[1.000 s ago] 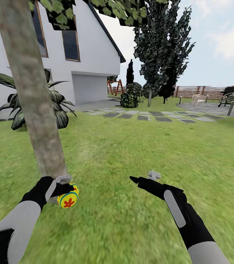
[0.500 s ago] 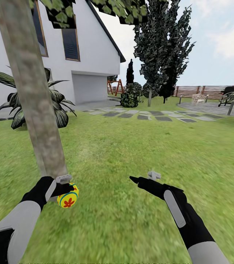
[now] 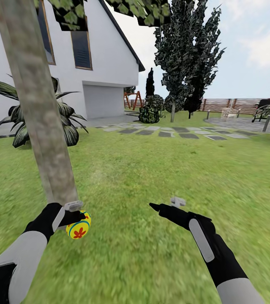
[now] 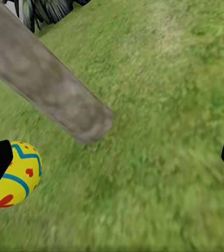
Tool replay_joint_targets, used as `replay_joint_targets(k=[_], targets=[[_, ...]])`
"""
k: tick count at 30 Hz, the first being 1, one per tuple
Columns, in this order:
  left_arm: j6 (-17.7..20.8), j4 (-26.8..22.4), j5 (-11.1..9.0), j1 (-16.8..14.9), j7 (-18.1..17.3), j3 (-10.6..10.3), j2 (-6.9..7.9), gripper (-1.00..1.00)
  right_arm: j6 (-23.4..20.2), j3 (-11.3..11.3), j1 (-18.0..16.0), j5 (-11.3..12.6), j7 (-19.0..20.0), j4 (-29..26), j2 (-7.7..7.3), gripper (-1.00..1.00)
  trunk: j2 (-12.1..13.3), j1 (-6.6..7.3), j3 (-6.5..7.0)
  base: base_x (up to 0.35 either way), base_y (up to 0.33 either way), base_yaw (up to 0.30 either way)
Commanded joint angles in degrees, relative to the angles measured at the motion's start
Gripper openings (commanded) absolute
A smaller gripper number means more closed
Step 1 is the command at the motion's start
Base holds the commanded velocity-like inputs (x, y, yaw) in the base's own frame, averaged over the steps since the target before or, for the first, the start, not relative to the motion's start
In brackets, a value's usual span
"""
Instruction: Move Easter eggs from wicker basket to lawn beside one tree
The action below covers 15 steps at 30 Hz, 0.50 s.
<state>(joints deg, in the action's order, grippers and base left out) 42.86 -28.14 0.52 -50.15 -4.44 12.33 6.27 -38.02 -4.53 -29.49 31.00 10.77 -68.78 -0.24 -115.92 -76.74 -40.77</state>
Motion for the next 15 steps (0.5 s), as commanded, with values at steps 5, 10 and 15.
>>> replay_joint_targets(k=[5,10,15], targets=[[0.29,-0.07,0.01,-0.03,-0.30,0.27,-0.02,-1.00,-0.21,-0.04,-0.04,-0.06,0.13,-0.04,0.05,1.00,-2.05,-1.10,-0.96,0.000,0.000,0.000],[0.29,-0.07,0.01,-0.03,-0.31,0.28,-0.01,-1.00,-0.21,-0.04,-0.04,-0.06,0.13,-0.03,0.06,1.00,-4.05,-2.19,-1.86,0.000,0.000,0.000],[0.29,-0.07,0.01,-0.03,-0.31,0.25,0.01,-1.00,-0.21,-0.04,-0.04,-0.06,0.13,-0.04,0.06,1.00,-6.06,-3.29,-2.76,0.000,0.000,0.000]])
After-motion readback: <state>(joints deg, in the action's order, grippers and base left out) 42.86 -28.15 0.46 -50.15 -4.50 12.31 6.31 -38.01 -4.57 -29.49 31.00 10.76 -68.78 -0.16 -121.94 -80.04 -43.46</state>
